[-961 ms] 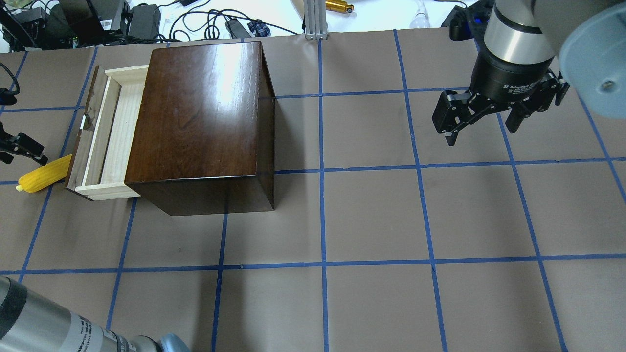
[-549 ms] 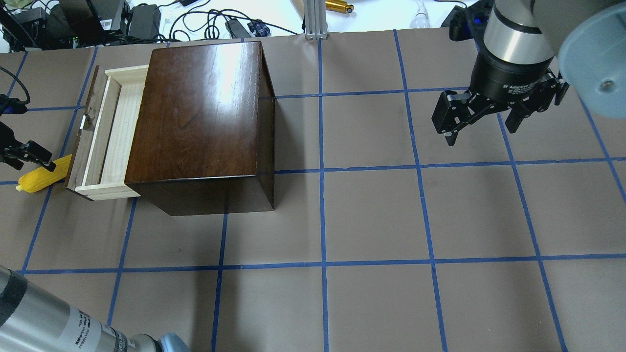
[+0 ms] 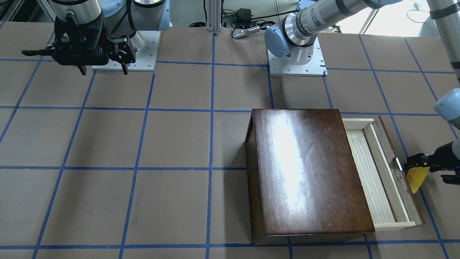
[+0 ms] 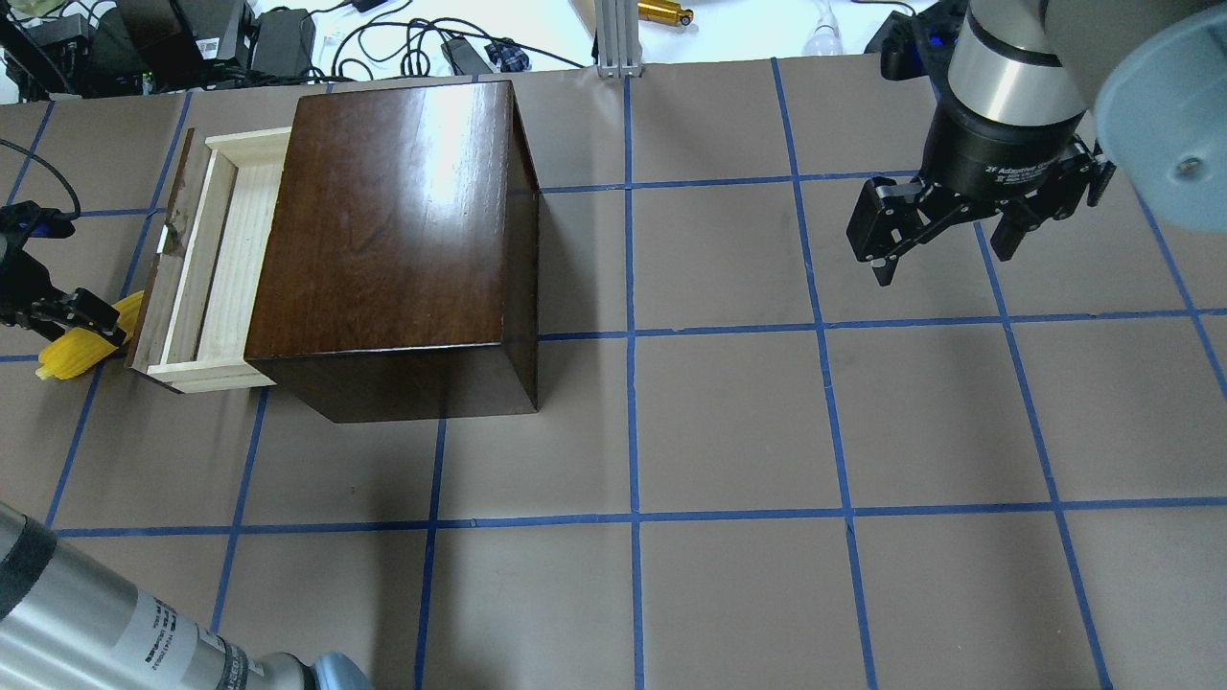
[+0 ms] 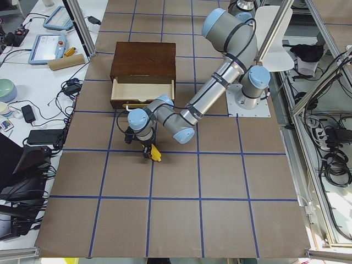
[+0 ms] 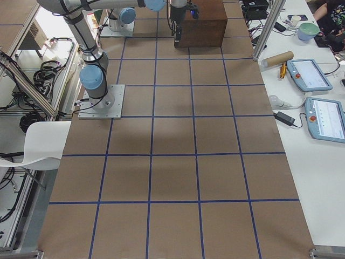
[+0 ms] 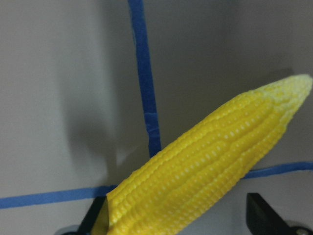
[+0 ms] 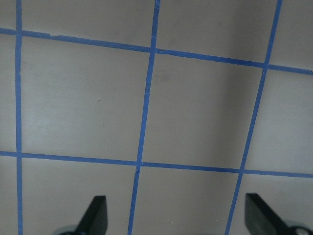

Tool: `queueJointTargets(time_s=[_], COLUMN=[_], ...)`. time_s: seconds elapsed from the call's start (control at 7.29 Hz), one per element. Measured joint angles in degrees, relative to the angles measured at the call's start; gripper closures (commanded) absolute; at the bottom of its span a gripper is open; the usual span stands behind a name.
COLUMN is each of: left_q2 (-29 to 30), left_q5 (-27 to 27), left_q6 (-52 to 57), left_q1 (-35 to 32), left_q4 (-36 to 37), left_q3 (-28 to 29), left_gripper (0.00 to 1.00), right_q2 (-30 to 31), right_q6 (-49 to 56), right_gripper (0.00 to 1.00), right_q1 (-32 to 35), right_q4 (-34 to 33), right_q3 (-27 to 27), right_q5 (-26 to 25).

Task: Open drawer and put corn inside
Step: 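Lower the left gripper and grasp the yellow corn cob, then lift the corn and carry it with the left gripper over the drawer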

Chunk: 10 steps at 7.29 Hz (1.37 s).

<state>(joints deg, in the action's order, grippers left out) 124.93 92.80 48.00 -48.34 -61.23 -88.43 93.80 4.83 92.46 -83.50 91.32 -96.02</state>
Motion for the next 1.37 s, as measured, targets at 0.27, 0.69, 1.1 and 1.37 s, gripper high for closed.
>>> queueJointTargets(time_s=[0.27, 0.69, 1.1, 1.37], left_q2=[0.8, 1.2, 1.6, 1.7], left_q5=[0.0, -0.1, 0.0, 0.0], left_q6=[0.1, 0.1, 0.0, 0.1], left_q1=[0.0, 0.0, 0.0, 0.0], left_q4=[0.8, 0.9, 0.9, 0.9], left_q3=[0.0, -0.1, 0.0, 0.2], left_gripper=[0.00, 0.01, 0.86, 1.00], right_q2=[0.1, 0.1, 0.1, 0.1], right_q6=[0.0, 0.0, 0.0, 0.0], right_gripper=[0.00, 0.00, 0.00, 0.00], right_q1=[0.0, 0.0, 0.0, 0.0], right_q4=[0.0, 0.0, 0.0, 0.0], right_q3=[0.0, 0.0, 0.0, 0.0], right_q5=[0.0, 0.0, 0.0, 0.0])
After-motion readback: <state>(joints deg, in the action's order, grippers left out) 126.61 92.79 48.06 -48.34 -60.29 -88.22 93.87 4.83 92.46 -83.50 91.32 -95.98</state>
